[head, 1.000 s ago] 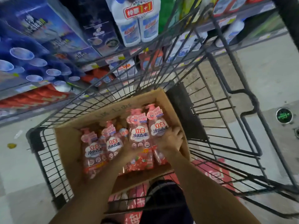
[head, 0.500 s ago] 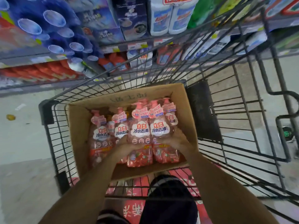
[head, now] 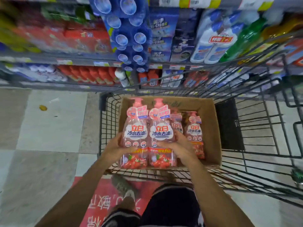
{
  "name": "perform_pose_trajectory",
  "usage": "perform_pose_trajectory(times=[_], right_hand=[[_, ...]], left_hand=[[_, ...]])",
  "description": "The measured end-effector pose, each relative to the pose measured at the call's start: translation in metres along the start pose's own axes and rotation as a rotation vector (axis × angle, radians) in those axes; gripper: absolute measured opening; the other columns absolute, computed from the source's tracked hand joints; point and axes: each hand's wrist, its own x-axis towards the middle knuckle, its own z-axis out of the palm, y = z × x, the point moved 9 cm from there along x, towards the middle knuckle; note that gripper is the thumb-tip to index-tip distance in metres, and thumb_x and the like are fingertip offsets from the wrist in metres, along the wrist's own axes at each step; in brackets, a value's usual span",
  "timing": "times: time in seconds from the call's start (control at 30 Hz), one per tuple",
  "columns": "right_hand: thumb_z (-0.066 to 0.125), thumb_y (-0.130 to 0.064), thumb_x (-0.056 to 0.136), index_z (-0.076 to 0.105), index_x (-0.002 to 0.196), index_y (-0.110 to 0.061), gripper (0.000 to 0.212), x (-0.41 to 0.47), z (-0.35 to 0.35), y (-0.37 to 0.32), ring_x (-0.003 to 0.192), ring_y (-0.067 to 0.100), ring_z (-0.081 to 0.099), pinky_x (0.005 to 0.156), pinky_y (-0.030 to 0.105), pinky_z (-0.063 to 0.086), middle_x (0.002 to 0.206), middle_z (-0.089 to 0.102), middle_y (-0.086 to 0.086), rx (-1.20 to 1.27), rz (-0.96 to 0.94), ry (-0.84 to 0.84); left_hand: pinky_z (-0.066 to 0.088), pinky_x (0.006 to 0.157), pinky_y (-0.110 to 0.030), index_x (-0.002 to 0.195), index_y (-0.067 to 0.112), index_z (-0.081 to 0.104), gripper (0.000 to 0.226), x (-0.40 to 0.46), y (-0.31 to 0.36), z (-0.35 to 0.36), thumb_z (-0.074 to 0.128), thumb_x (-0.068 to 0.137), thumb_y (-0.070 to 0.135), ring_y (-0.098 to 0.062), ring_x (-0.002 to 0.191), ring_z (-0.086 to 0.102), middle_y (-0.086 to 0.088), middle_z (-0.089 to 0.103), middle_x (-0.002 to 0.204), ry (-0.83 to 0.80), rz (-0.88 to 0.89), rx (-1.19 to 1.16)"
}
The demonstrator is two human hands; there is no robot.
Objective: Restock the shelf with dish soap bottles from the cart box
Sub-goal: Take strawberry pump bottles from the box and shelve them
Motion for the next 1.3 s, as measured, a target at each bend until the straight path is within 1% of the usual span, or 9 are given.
perform_pose_trajectory(times=[0.17, 0.37, 0.53, 0.63, 0.8, 0.93, 1.07, 1.17, 1.3], right_hand=[[0.098, -0.043, 0.043, 0.060, 0.127, -0.028, 0.093, -0.040, 0.068, -0.064, 0.110, 0.011, 0.067, 0.100, 0.043, 0.053, 0.114, 0.073, -0.013, -0.060, -0.192, -0.014], [0.094, -0.021, 0.062, 0.065, 0.116, -0.030, 0.062, -0.108, 0.160, -0.138, 0.103, 0.011, 0.071, 0.092, 0.044, 0.057, 0.108, 0.075, -0.012, -0.076, -0.437, -0.022], [0.089, -0.003, 0.068, 0.065, 0.116, -0.020, 0.057, -0.164, 0.229, -0.207, 0.101, 0.011, 0.071, 0.088, 0.030, 0.057, 0.106, 0.077, -0.005, -0.080, -0.651, -0.044], [0.090, -0.007, 0.068, 0.065, 0.115, -0.024, 0.056, -0.194, 0.258, -0.246, 0.103, 0.009, 0.070, 0.092, 0.032, 0.055, 0.109, 0.076, -0.006, -0.105, -0.762, -0.041], [0.090, -0.001, 0.064, 0.058, 0.121, -0.019, 0.068, -0.232, 0.287, -0.301, 0.110, 0.018, 0.069, 0.099, 0.045, 0.053, 0.116, 0.073, 0.002, -0.041, -0.906, -0.015], [0.094, -0.008, 0.058, 0.054, 0.114, -0.029, 0.072, -0.252, 0.305, -0.347, 0.105, 0.025, 0.071, 0.094, 0.054, 0.055, 0.113, 0.074, 0.003, 0.018, -0.965, 0.019], [0.090, -0.006, 0.065, 0.053, 0.110, -0.026, 0.061, -0.266, 0.323, -0.392, 0.093, 0.011, 0.072, 0.077, 0.044, 0.061, 0.108, 0.074, 0.001, 0.025, -1.038, 0.011], [0.093, -0.022, 0.058, 0.054, 0.110, -0.027, 0.065, -0.265, 0.334, -0.423, 0.099, 0.018, 0.072, 0.088, 0.053, 0.058, 0.106, 0.075, -0.004, 0.036, -1.073, 0.011], [0.090, -0.035, 0.048, 0.055, 0.109, -0.031, 0.071, -0.259, 0.347, -0.481, 0.101, 0.023, 0.072, 0.088, 0.059, 0.056, 0.106, 0.075, -0.003, 0.082, -1.132, 0.003]], left_hand=[[0.061, 0.065, -0.029, 0.122, 0.025, 0.056, 0.061, -0.065, 0.015, -0.076, 0.086, 0.071, 0.011, -0.017, 0.087, 0.074, 0.002, 0.071, 0.109, 0.130, 0.188, -0.125], [0.060, 0.075, -0.027, 0.132, 0.026, 0.054, 0.070, -0.148, 0.035, -0.176, 0.081, 0.074, -0.002, -0.011, 0.093, 0.072, 0.007, 0.074, 0.109, 0.246, 0.498, -0.156], [0.057, 0.072, -0.021, 0.138, 0.019, 0.052, 0.075, -0.207, 0.050, -0.256, 0.078, 0.073, -0.007, -0.006, 0.091, 0.071, 0.010, 0.074, 0.108, 0.312, 0.657, -0.247], [0.056, 0.074, -0.019, 0.138, 0.018, 0.051, 0.077, -0.239, 0.068, -0.294, 0.078, 0.072, -0.010, -0.002, 0.089, 0.070, 0.013, 0.075, 0.103, 0.350, 0.768, -0.251], [0.057, 0.078, -0.021, 0.130, 0.033, 0.051, 0.078, -0.282, 0.101, -0.344, 0.077, 0.071, -0.012, -0.002, 0.089, 0.070, 0.018, 0.074, 0.103, 0.418, 0.927, -0.259], [0.056, 0.080, -0.020, 0.129, 0.036, 0.049, 0.078, -0.311, 0.141, -0.380, 0.075, 0.073, -0.011, -0.003, 0.098, 0.069, 0.017, 0.073, 0.110, 0.436, 1.043, -0.244], [0.052, 0.080, -0.012, 0.124, 0.045, 0.046, 0.079, -0.329, 0.179, -0.413, 0.077, 0.074, -0.008, 0.004, 0.100, 0.067, 0.025, 0.071, 0.108, 0.475, 1.123, -0.177], [0.050, 0.081, -0.010, 0.126, 0.047, 0.044, 0.081, -0.333, 0.206, -0.438, 0.078, 0.074, -0.005, 0.004, 0.105, 0.065, 0.025, 0.069, 0.113, 0.499, 1.179, -0.120], [0.052, 0.082, -0.012, 0.128, 0.048, 0.044, 0.080, -0.328, 0.256, -0.475, 0.079, 0.073, 0.001, 0.001, 0.109, 0.065, 0.021, 0.069, 0.117, 0.508, 1.241, -0.088]])
